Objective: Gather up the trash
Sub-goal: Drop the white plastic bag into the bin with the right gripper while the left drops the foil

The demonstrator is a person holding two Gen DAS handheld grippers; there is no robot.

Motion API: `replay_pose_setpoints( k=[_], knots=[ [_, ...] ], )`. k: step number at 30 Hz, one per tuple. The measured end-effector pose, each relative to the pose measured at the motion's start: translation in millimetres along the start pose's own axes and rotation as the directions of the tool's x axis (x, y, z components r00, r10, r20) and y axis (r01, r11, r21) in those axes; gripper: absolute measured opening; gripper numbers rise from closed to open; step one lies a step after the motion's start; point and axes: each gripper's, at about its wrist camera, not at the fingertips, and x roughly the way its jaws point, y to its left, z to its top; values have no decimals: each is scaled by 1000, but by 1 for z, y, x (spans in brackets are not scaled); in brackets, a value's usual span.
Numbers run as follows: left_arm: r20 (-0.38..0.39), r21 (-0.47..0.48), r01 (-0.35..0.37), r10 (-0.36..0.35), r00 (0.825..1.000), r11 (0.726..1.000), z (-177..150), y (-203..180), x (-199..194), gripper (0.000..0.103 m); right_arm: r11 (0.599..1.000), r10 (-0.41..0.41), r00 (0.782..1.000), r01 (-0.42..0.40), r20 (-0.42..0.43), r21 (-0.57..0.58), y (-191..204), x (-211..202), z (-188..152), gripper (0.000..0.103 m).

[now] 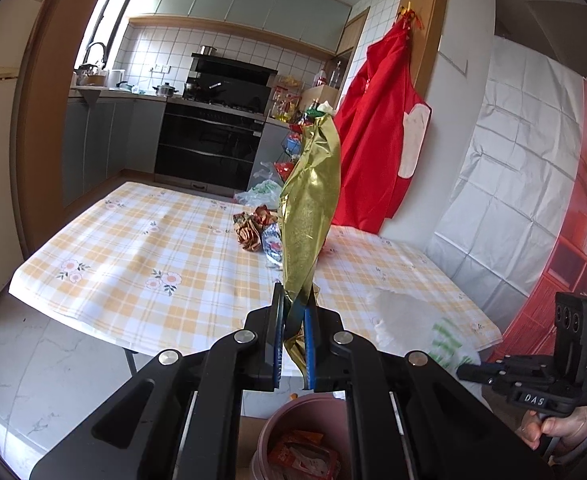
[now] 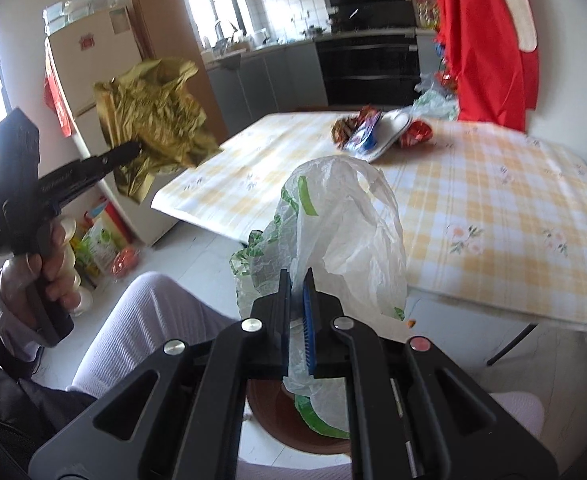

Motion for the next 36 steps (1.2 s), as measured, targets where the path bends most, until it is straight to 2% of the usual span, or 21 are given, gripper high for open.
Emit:
replay_pose_setpoints(
  k=[2,4,5,11,13,15,17,20,27,34,36],
  knots=[
    [-12,-4,0,0,1000,1000,-2,1,3,9,1000,-5,1000,5,-25,-8,3,7,-3,14],
    [-23,-12,0,-1,1000,1000,-5,3,4,9,1000,-6,999,6,-40,-3,3,10,-5,21],
    [-28,-16,1,-1,1000,1000,-6,4,5,9,1000,-1,999,2,-41,4,3,10,-4,29],
    [-44,-15,11,-12,999,1000,-8,2,7,9,999,-29,1000,29,-2,21,-2,1,1,37],
    [-51,-11,23,-23,998,1000,-10,-1,6,9,998,-59,998,58,23,34,-6,-4,4,44],
    [-61,-3,37,-37,997,999,-12,-5,8,9,994,-96,994,93,57,53,-12,-11,8,67],
    [-75,1,54,-54,996,999,-14,-8,9,9,990,-127,988,121,88,73,-17,-16,10,79],
    [-96,-2,88,-87,992,996,-17,-13,14,9,981,-171,980,159,101,113,-26,-20,10,91],
    [-139,21,160,-155,978,987,-23,-33,22,9,964,-216,970,194,114,180,-42,-24,5,92],
    [-172,20,248,-241,955,968,-30,-50,26,9,950,-237,963,203,126,237,-55,-29,1,92],
    [-195,5,281,-275,942,960,-33,-53,31,10,947,-243,962,207,127,247,-58,-31,0,92]
  ],
)
